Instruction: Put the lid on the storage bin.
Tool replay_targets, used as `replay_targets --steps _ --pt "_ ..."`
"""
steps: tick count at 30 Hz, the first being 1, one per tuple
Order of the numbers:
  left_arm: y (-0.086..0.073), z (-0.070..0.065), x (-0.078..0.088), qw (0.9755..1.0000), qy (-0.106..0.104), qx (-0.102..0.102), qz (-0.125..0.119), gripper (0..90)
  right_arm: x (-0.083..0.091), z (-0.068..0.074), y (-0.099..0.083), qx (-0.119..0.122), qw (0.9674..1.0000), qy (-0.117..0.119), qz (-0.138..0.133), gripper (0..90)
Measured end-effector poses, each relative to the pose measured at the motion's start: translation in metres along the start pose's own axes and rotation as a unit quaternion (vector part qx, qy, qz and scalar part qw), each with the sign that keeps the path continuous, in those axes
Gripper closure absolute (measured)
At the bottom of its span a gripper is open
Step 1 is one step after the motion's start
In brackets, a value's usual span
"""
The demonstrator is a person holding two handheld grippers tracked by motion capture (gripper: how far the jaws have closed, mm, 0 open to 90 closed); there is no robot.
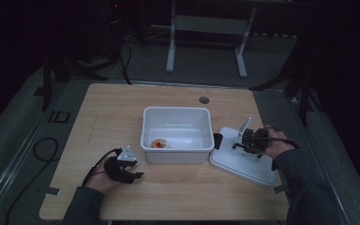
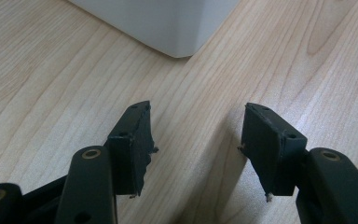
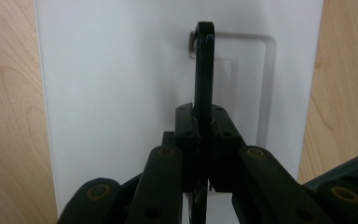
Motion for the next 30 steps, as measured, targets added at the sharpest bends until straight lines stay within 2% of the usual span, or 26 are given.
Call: replay_targets --steps 30 --pt "0.0 0.0 0.0 1.0 0.002 0.0 0.0 43.1 0.023 -0.011 -0.005 0.001 0.9999 -0.008 -0.008 84.3"
Point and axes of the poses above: each handheld gripper's, and its own axes: x roughly backward along the jaws, y roughly out of its top, z roughly to its left, the point moved 10 cm from there along -x, roughly forward along the jaws, and after that the axes turned 10 degrees about -y, right-handed, at the moved point
